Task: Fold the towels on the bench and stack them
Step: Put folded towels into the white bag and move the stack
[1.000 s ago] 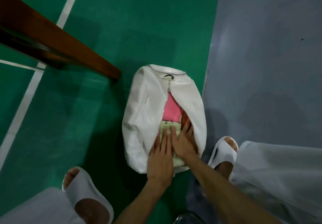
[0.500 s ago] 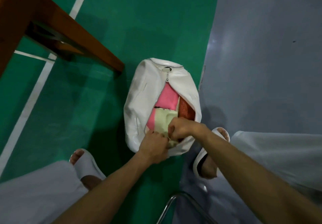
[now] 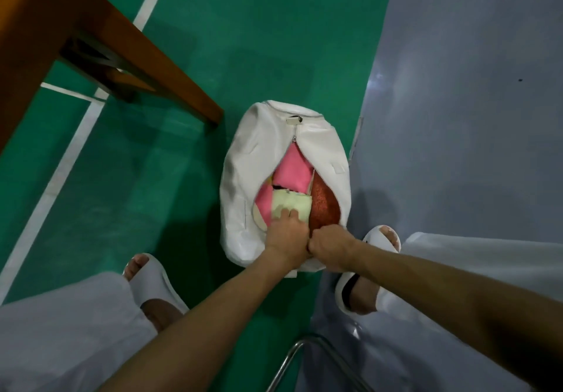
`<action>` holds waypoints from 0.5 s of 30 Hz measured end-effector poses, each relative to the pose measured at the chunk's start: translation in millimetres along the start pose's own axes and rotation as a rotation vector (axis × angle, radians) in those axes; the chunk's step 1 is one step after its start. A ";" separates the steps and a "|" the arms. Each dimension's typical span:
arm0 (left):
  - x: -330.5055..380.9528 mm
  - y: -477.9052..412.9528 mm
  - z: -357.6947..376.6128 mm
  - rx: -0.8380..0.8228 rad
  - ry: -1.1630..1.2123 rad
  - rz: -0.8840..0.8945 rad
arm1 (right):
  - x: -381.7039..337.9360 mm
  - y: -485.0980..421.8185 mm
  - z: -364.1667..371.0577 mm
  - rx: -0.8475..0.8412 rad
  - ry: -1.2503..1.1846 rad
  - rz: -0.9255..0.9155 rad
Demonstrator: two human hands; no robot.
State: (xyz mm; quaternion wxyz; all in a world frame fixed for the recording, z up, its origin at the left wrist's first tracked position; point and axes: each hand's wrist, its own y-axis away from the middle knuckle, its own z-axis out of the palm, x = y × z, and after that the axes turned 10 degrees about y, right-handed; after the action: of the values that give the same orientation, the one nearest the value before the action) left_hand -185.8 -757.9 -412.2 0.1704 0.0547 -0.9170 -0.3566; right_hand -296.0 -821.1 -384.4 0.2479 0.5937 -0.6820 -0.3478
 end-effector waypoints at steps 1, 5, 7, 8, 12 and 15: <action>-5.5 -6.5 7.9 0.097 -0.065 0.040 | 5.6 6.6 -7.6 0.069 -0.002 -0.042; -25.8 -16.6 49.3 -0.017 -0.268 0.035 | -0.1 2.6 -17.9 0.321 0.153 -0.181; -24.3 -19.3 54.2 -0.027 -0.224 0.062 | -2.9 -5.6 -14.0 0.233 0.138 -0.183; -24.1 -18.9 50.3 -0.024 -0.138 0.086 | 0.2 -8.0 -15.3 0.202 0.041 -0.154; -35.1 -2.4 14.4 0.456 0.270 0.134 | 29.3 -15.6 -27.5 0.475 -0.382 0.230; -45.4 6.7 -29.6 0.920 0.164 0.010 | 52.8 -19.9 -39.7 0.585 -0.267 0.666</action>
State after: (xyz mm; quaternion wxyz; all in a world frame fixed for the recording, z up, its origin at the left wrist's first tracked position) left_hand -132.7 -761.6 -399.8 0.2019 0.1481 -0.9636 0.0934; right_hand -262.6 -881.1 -378.4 0.0783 0.3373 -0.9310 -0.1156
